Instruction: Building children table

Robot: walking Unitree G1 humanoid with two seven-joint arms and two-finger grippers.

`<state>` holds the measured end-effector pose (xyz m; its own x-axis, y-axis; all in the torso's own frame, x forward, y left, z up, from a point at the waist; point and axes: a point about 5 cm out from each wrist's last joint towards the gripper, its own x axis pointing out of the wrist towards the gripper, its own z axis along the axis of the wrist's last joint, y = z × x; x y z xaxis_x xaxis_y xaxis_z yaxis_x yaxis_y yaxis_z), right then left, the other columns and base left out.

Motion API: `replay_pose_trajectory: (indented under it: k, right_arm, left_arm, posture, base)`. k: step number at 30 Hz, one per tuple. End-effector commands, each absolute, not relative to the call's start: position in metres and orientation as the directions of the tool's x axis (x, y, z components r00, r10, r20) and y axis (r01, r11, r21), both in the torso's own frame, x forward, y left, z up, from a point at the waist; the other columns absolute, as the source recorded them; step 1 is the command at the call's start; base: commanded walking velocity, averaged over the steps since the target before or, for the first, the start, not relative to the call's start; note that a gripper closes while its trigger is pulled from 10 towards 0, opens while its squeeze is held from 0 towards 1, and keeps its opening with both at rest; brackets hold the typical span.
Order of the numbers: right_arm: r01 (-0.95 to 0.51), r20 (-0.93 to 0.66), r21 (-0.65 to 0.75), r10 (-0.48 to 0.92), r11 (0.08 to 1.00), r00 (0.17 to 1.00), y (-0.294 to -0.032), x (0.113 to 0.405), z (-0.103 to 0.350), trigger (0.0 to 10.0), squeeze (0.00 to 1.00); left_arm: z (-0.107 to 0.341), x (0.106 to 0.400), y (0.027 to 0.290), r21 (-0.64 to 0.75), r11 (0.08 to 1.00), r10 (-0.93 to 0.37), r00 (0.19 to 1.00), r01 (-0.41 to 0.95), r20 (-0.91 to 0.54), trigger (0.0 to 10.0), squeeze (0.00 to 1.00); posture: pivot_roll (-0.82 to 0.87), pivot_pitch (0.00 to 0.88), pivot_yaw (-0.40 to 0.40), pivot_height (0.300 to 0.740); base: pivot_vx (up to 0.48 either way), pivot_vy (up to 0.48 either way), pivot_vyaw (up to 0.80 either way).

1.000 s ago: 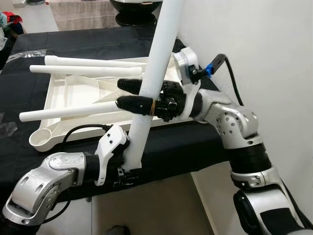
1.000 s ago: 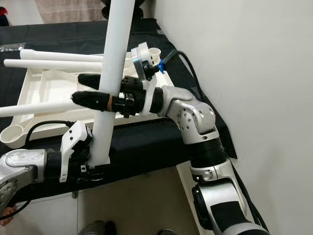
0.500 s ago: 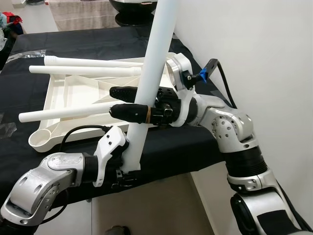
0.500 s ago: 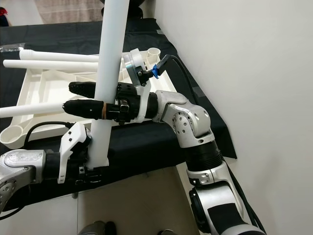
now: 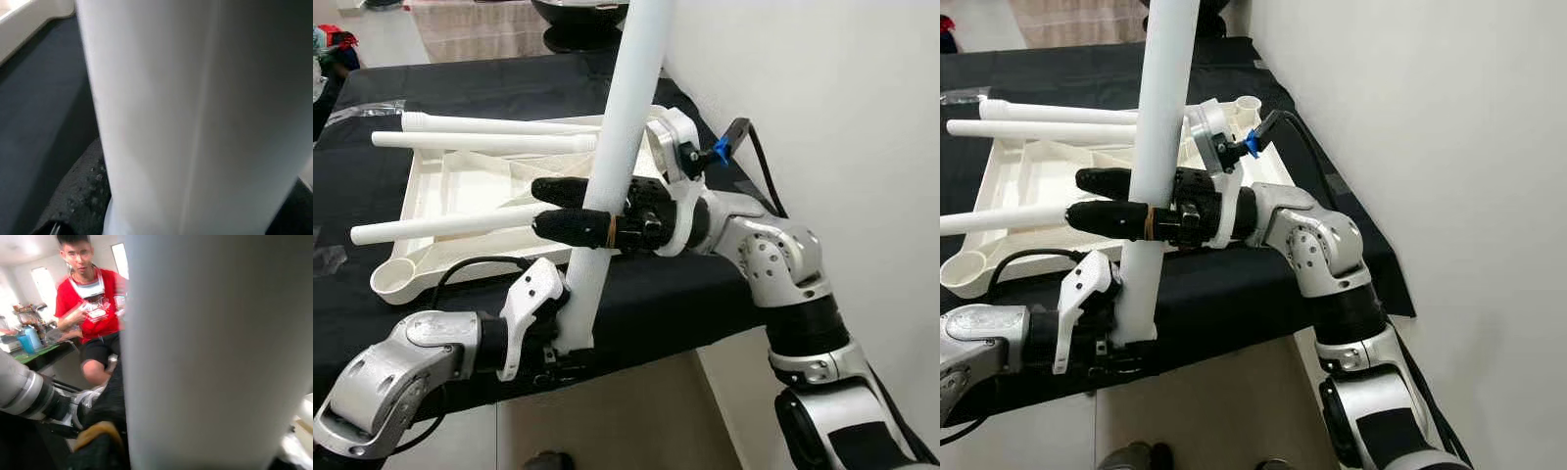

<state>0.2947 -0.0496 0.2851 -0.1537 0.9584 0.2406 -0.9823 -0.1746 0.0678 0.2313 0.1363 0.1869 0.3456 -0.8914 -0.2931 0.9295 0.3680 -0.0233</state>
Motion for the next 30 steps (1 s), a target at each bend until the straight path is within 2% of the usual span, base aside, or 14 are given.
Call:
replay_pose_trajectory:
  k: [1,13,14,15,26,29,30]
  right_arm:
    - [-0.975,0.238,0.039,0.95,-0.218,-0.202,-0.045,0.287,0.288,0.0,0.0]
    - [-0.976,0.241,0.044,0.95,-0.214,-0.197,-0.047,0.287,0.289,0.0,0.0]
    - [-0.976,0.242,0.045,0.95,-0.213,-0.197,-0.047,0.287,0.289,0.0,0.0]
    - [-0.976,0.243,0.045,0.95,-0.213,-0.196,-0.047,0.287,0.289,0.0,0.0]
    - [-0.979,0.242,0.047,0.953,-0.198,-0.181,-0.049,0.29,0.29,0.0,0.0]
    - [-0.988,0.224,0.048,0.965,-0.148,-0.133,-0.052,0.297,0.289,0.0,0.0]
    - [-0.993,0.21,0.046,0.973,-0.106,-0.094,-0.054,0.303,0.287,0.0,0.0]
  left_arm:
    - [0.182,0.226,0.134,-0.05,0.34,-0.897,0.308,0.939,-0.315,10.0,0.0]
    - [0.178,0.229,0.136,-0.043,0.366,-0.877,0.329,0.93,-0.35,10.0,0.0]
    - [0.177,0.23,0.136,-0.044,0.376,-0.872,0.338,0.925,-0.356,10.0,0.36]
    - [0.177,0.23,0.136,-0.047,0.377,-0.872,0.337,0.925,-0.356,10.0,1.0]
    - [0.183,0.235,0.137,-0.02,0.402,-0.868,0.373,0.916,-0.328,10.0,1.0]
    - [0.187,0.238,0.137,0.004,0.421,-0.861,0.401,0.907,-0.313,10.0,1.0]
    - [0.188,0.239,0.136,0.017,0.425,-0.857,0.408,0.905,-0.315,10.0,1.0]
  posture:
    - [0.09,0.113,-0.027,0.74]
    - [0.09,0.117,-0.029,0.74]
    - [0.09,0.117,-0.029,0.74]
    - [0.09,0.117,-0.029,0.74]
    - [0.09,0.121,-0.032,0.74]
    - [0.09,0.122,-0.034,0.74]
    - [0.09,0.122,-0.034,0.74]
  base:
    - [0.0,0.0,0.0]
    - [0.0,0.0,0.0]
    - [0.0,0.0,0.0]
    - [0.0,0.0,0.0]
    - [0.0,0.0,0.0]
    - [0.0,0.0,0.0]
    - [0.0,0.0,0.0]
